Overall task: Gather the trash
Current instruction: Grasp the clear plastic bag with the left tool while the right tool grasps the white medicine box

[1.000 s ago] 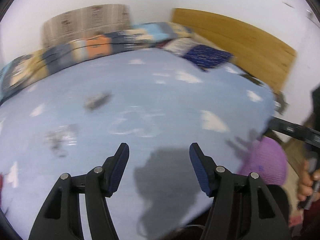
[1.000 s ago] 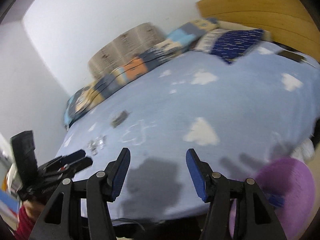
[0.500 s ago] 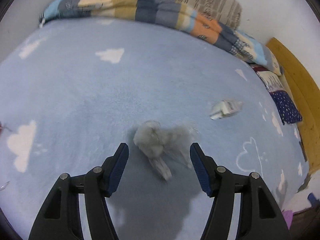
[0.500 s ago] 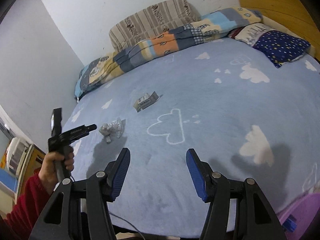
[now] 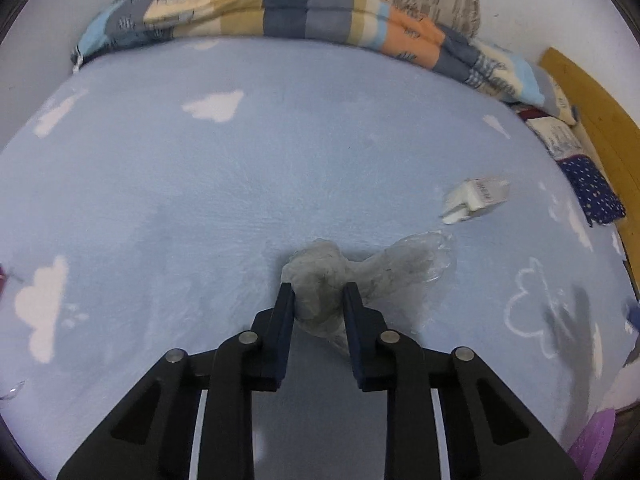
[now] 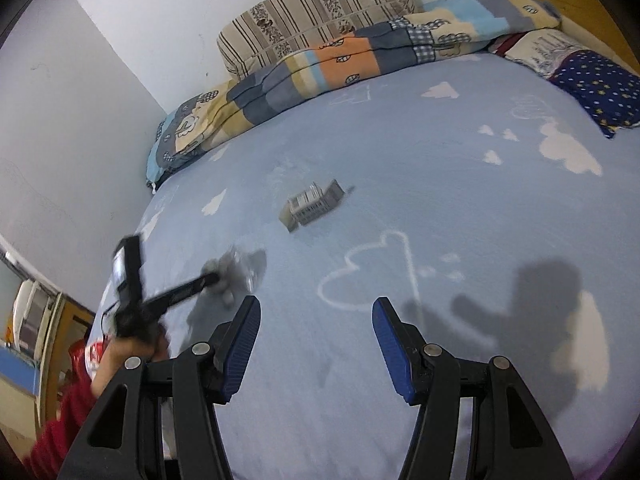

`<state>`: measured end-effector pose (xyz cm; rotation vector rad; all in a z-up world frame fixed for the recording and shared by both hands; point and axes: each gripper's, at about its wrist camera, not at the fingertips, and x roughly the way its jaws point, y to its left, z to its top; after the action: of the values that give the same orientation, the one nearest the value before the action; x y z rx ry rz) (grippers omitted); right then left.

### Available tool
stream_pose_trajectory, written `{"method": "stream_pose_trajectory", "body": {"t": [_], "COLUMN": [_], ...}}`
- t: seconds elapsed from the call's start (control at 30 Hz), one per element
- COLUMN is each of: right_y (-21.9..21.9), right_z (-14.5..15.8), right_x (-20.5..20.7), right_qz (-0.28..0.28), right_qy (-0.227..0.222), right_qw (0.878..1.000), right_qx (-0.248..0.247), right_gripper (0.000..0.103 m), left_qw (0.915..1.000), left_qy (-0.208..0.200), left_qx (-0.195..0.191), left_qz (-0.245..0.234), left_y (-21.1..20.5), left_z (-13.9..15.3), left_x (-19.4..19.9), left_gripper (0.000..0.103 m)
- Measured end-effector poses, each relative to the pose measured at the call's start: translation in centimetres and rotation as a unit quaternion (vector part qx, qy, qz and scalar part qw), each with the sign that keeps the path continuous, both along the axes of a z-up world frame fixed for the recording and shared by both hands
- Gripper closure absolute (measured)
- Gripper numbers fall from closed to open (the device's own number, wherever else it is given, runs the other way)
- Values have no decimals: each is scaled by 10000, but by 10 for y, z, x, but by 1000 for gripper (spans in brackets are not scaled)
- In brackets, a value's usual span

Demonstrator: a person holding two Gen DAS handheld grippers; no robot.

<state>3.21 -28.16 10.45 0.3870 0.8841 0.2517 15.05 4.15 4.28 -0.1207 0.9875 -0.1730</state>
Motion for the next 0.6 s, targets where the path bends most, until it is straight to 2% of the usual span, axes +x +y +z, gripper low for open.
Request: {"method": "stream_pose_trajectory", "body": {"t": [0.1,0.2,0.33,0.47,0.6], "right_y": [13,23,40,55,67], "right_z": [-10,-23,-42,-63,-81], "right_x": [43,85,137,172,194], "right_qz": [-76,-206,-513,-807,-1008], "right_qy": [115,313,579,898,1186], "right_qw": [9997,9985,9948,9901,9864], "right_qx": [224,393,662,715,536], "right_gripper": [42,41,40,40,40], "left_qw": [9995,9987,9973,9946,9948], "left_qy": [-299,-495,-723,-964,-929], "left_qx": [60,-140,-63,224,206], "left_qz": [-94,-52,100,323,352], "left_y": [-1,3,8,14,22], "left_z": [31,62,84,81,73], "left_x": [-25,-59,-106,-122,-114], "left_gripper": [80,80,80,80,80]}}
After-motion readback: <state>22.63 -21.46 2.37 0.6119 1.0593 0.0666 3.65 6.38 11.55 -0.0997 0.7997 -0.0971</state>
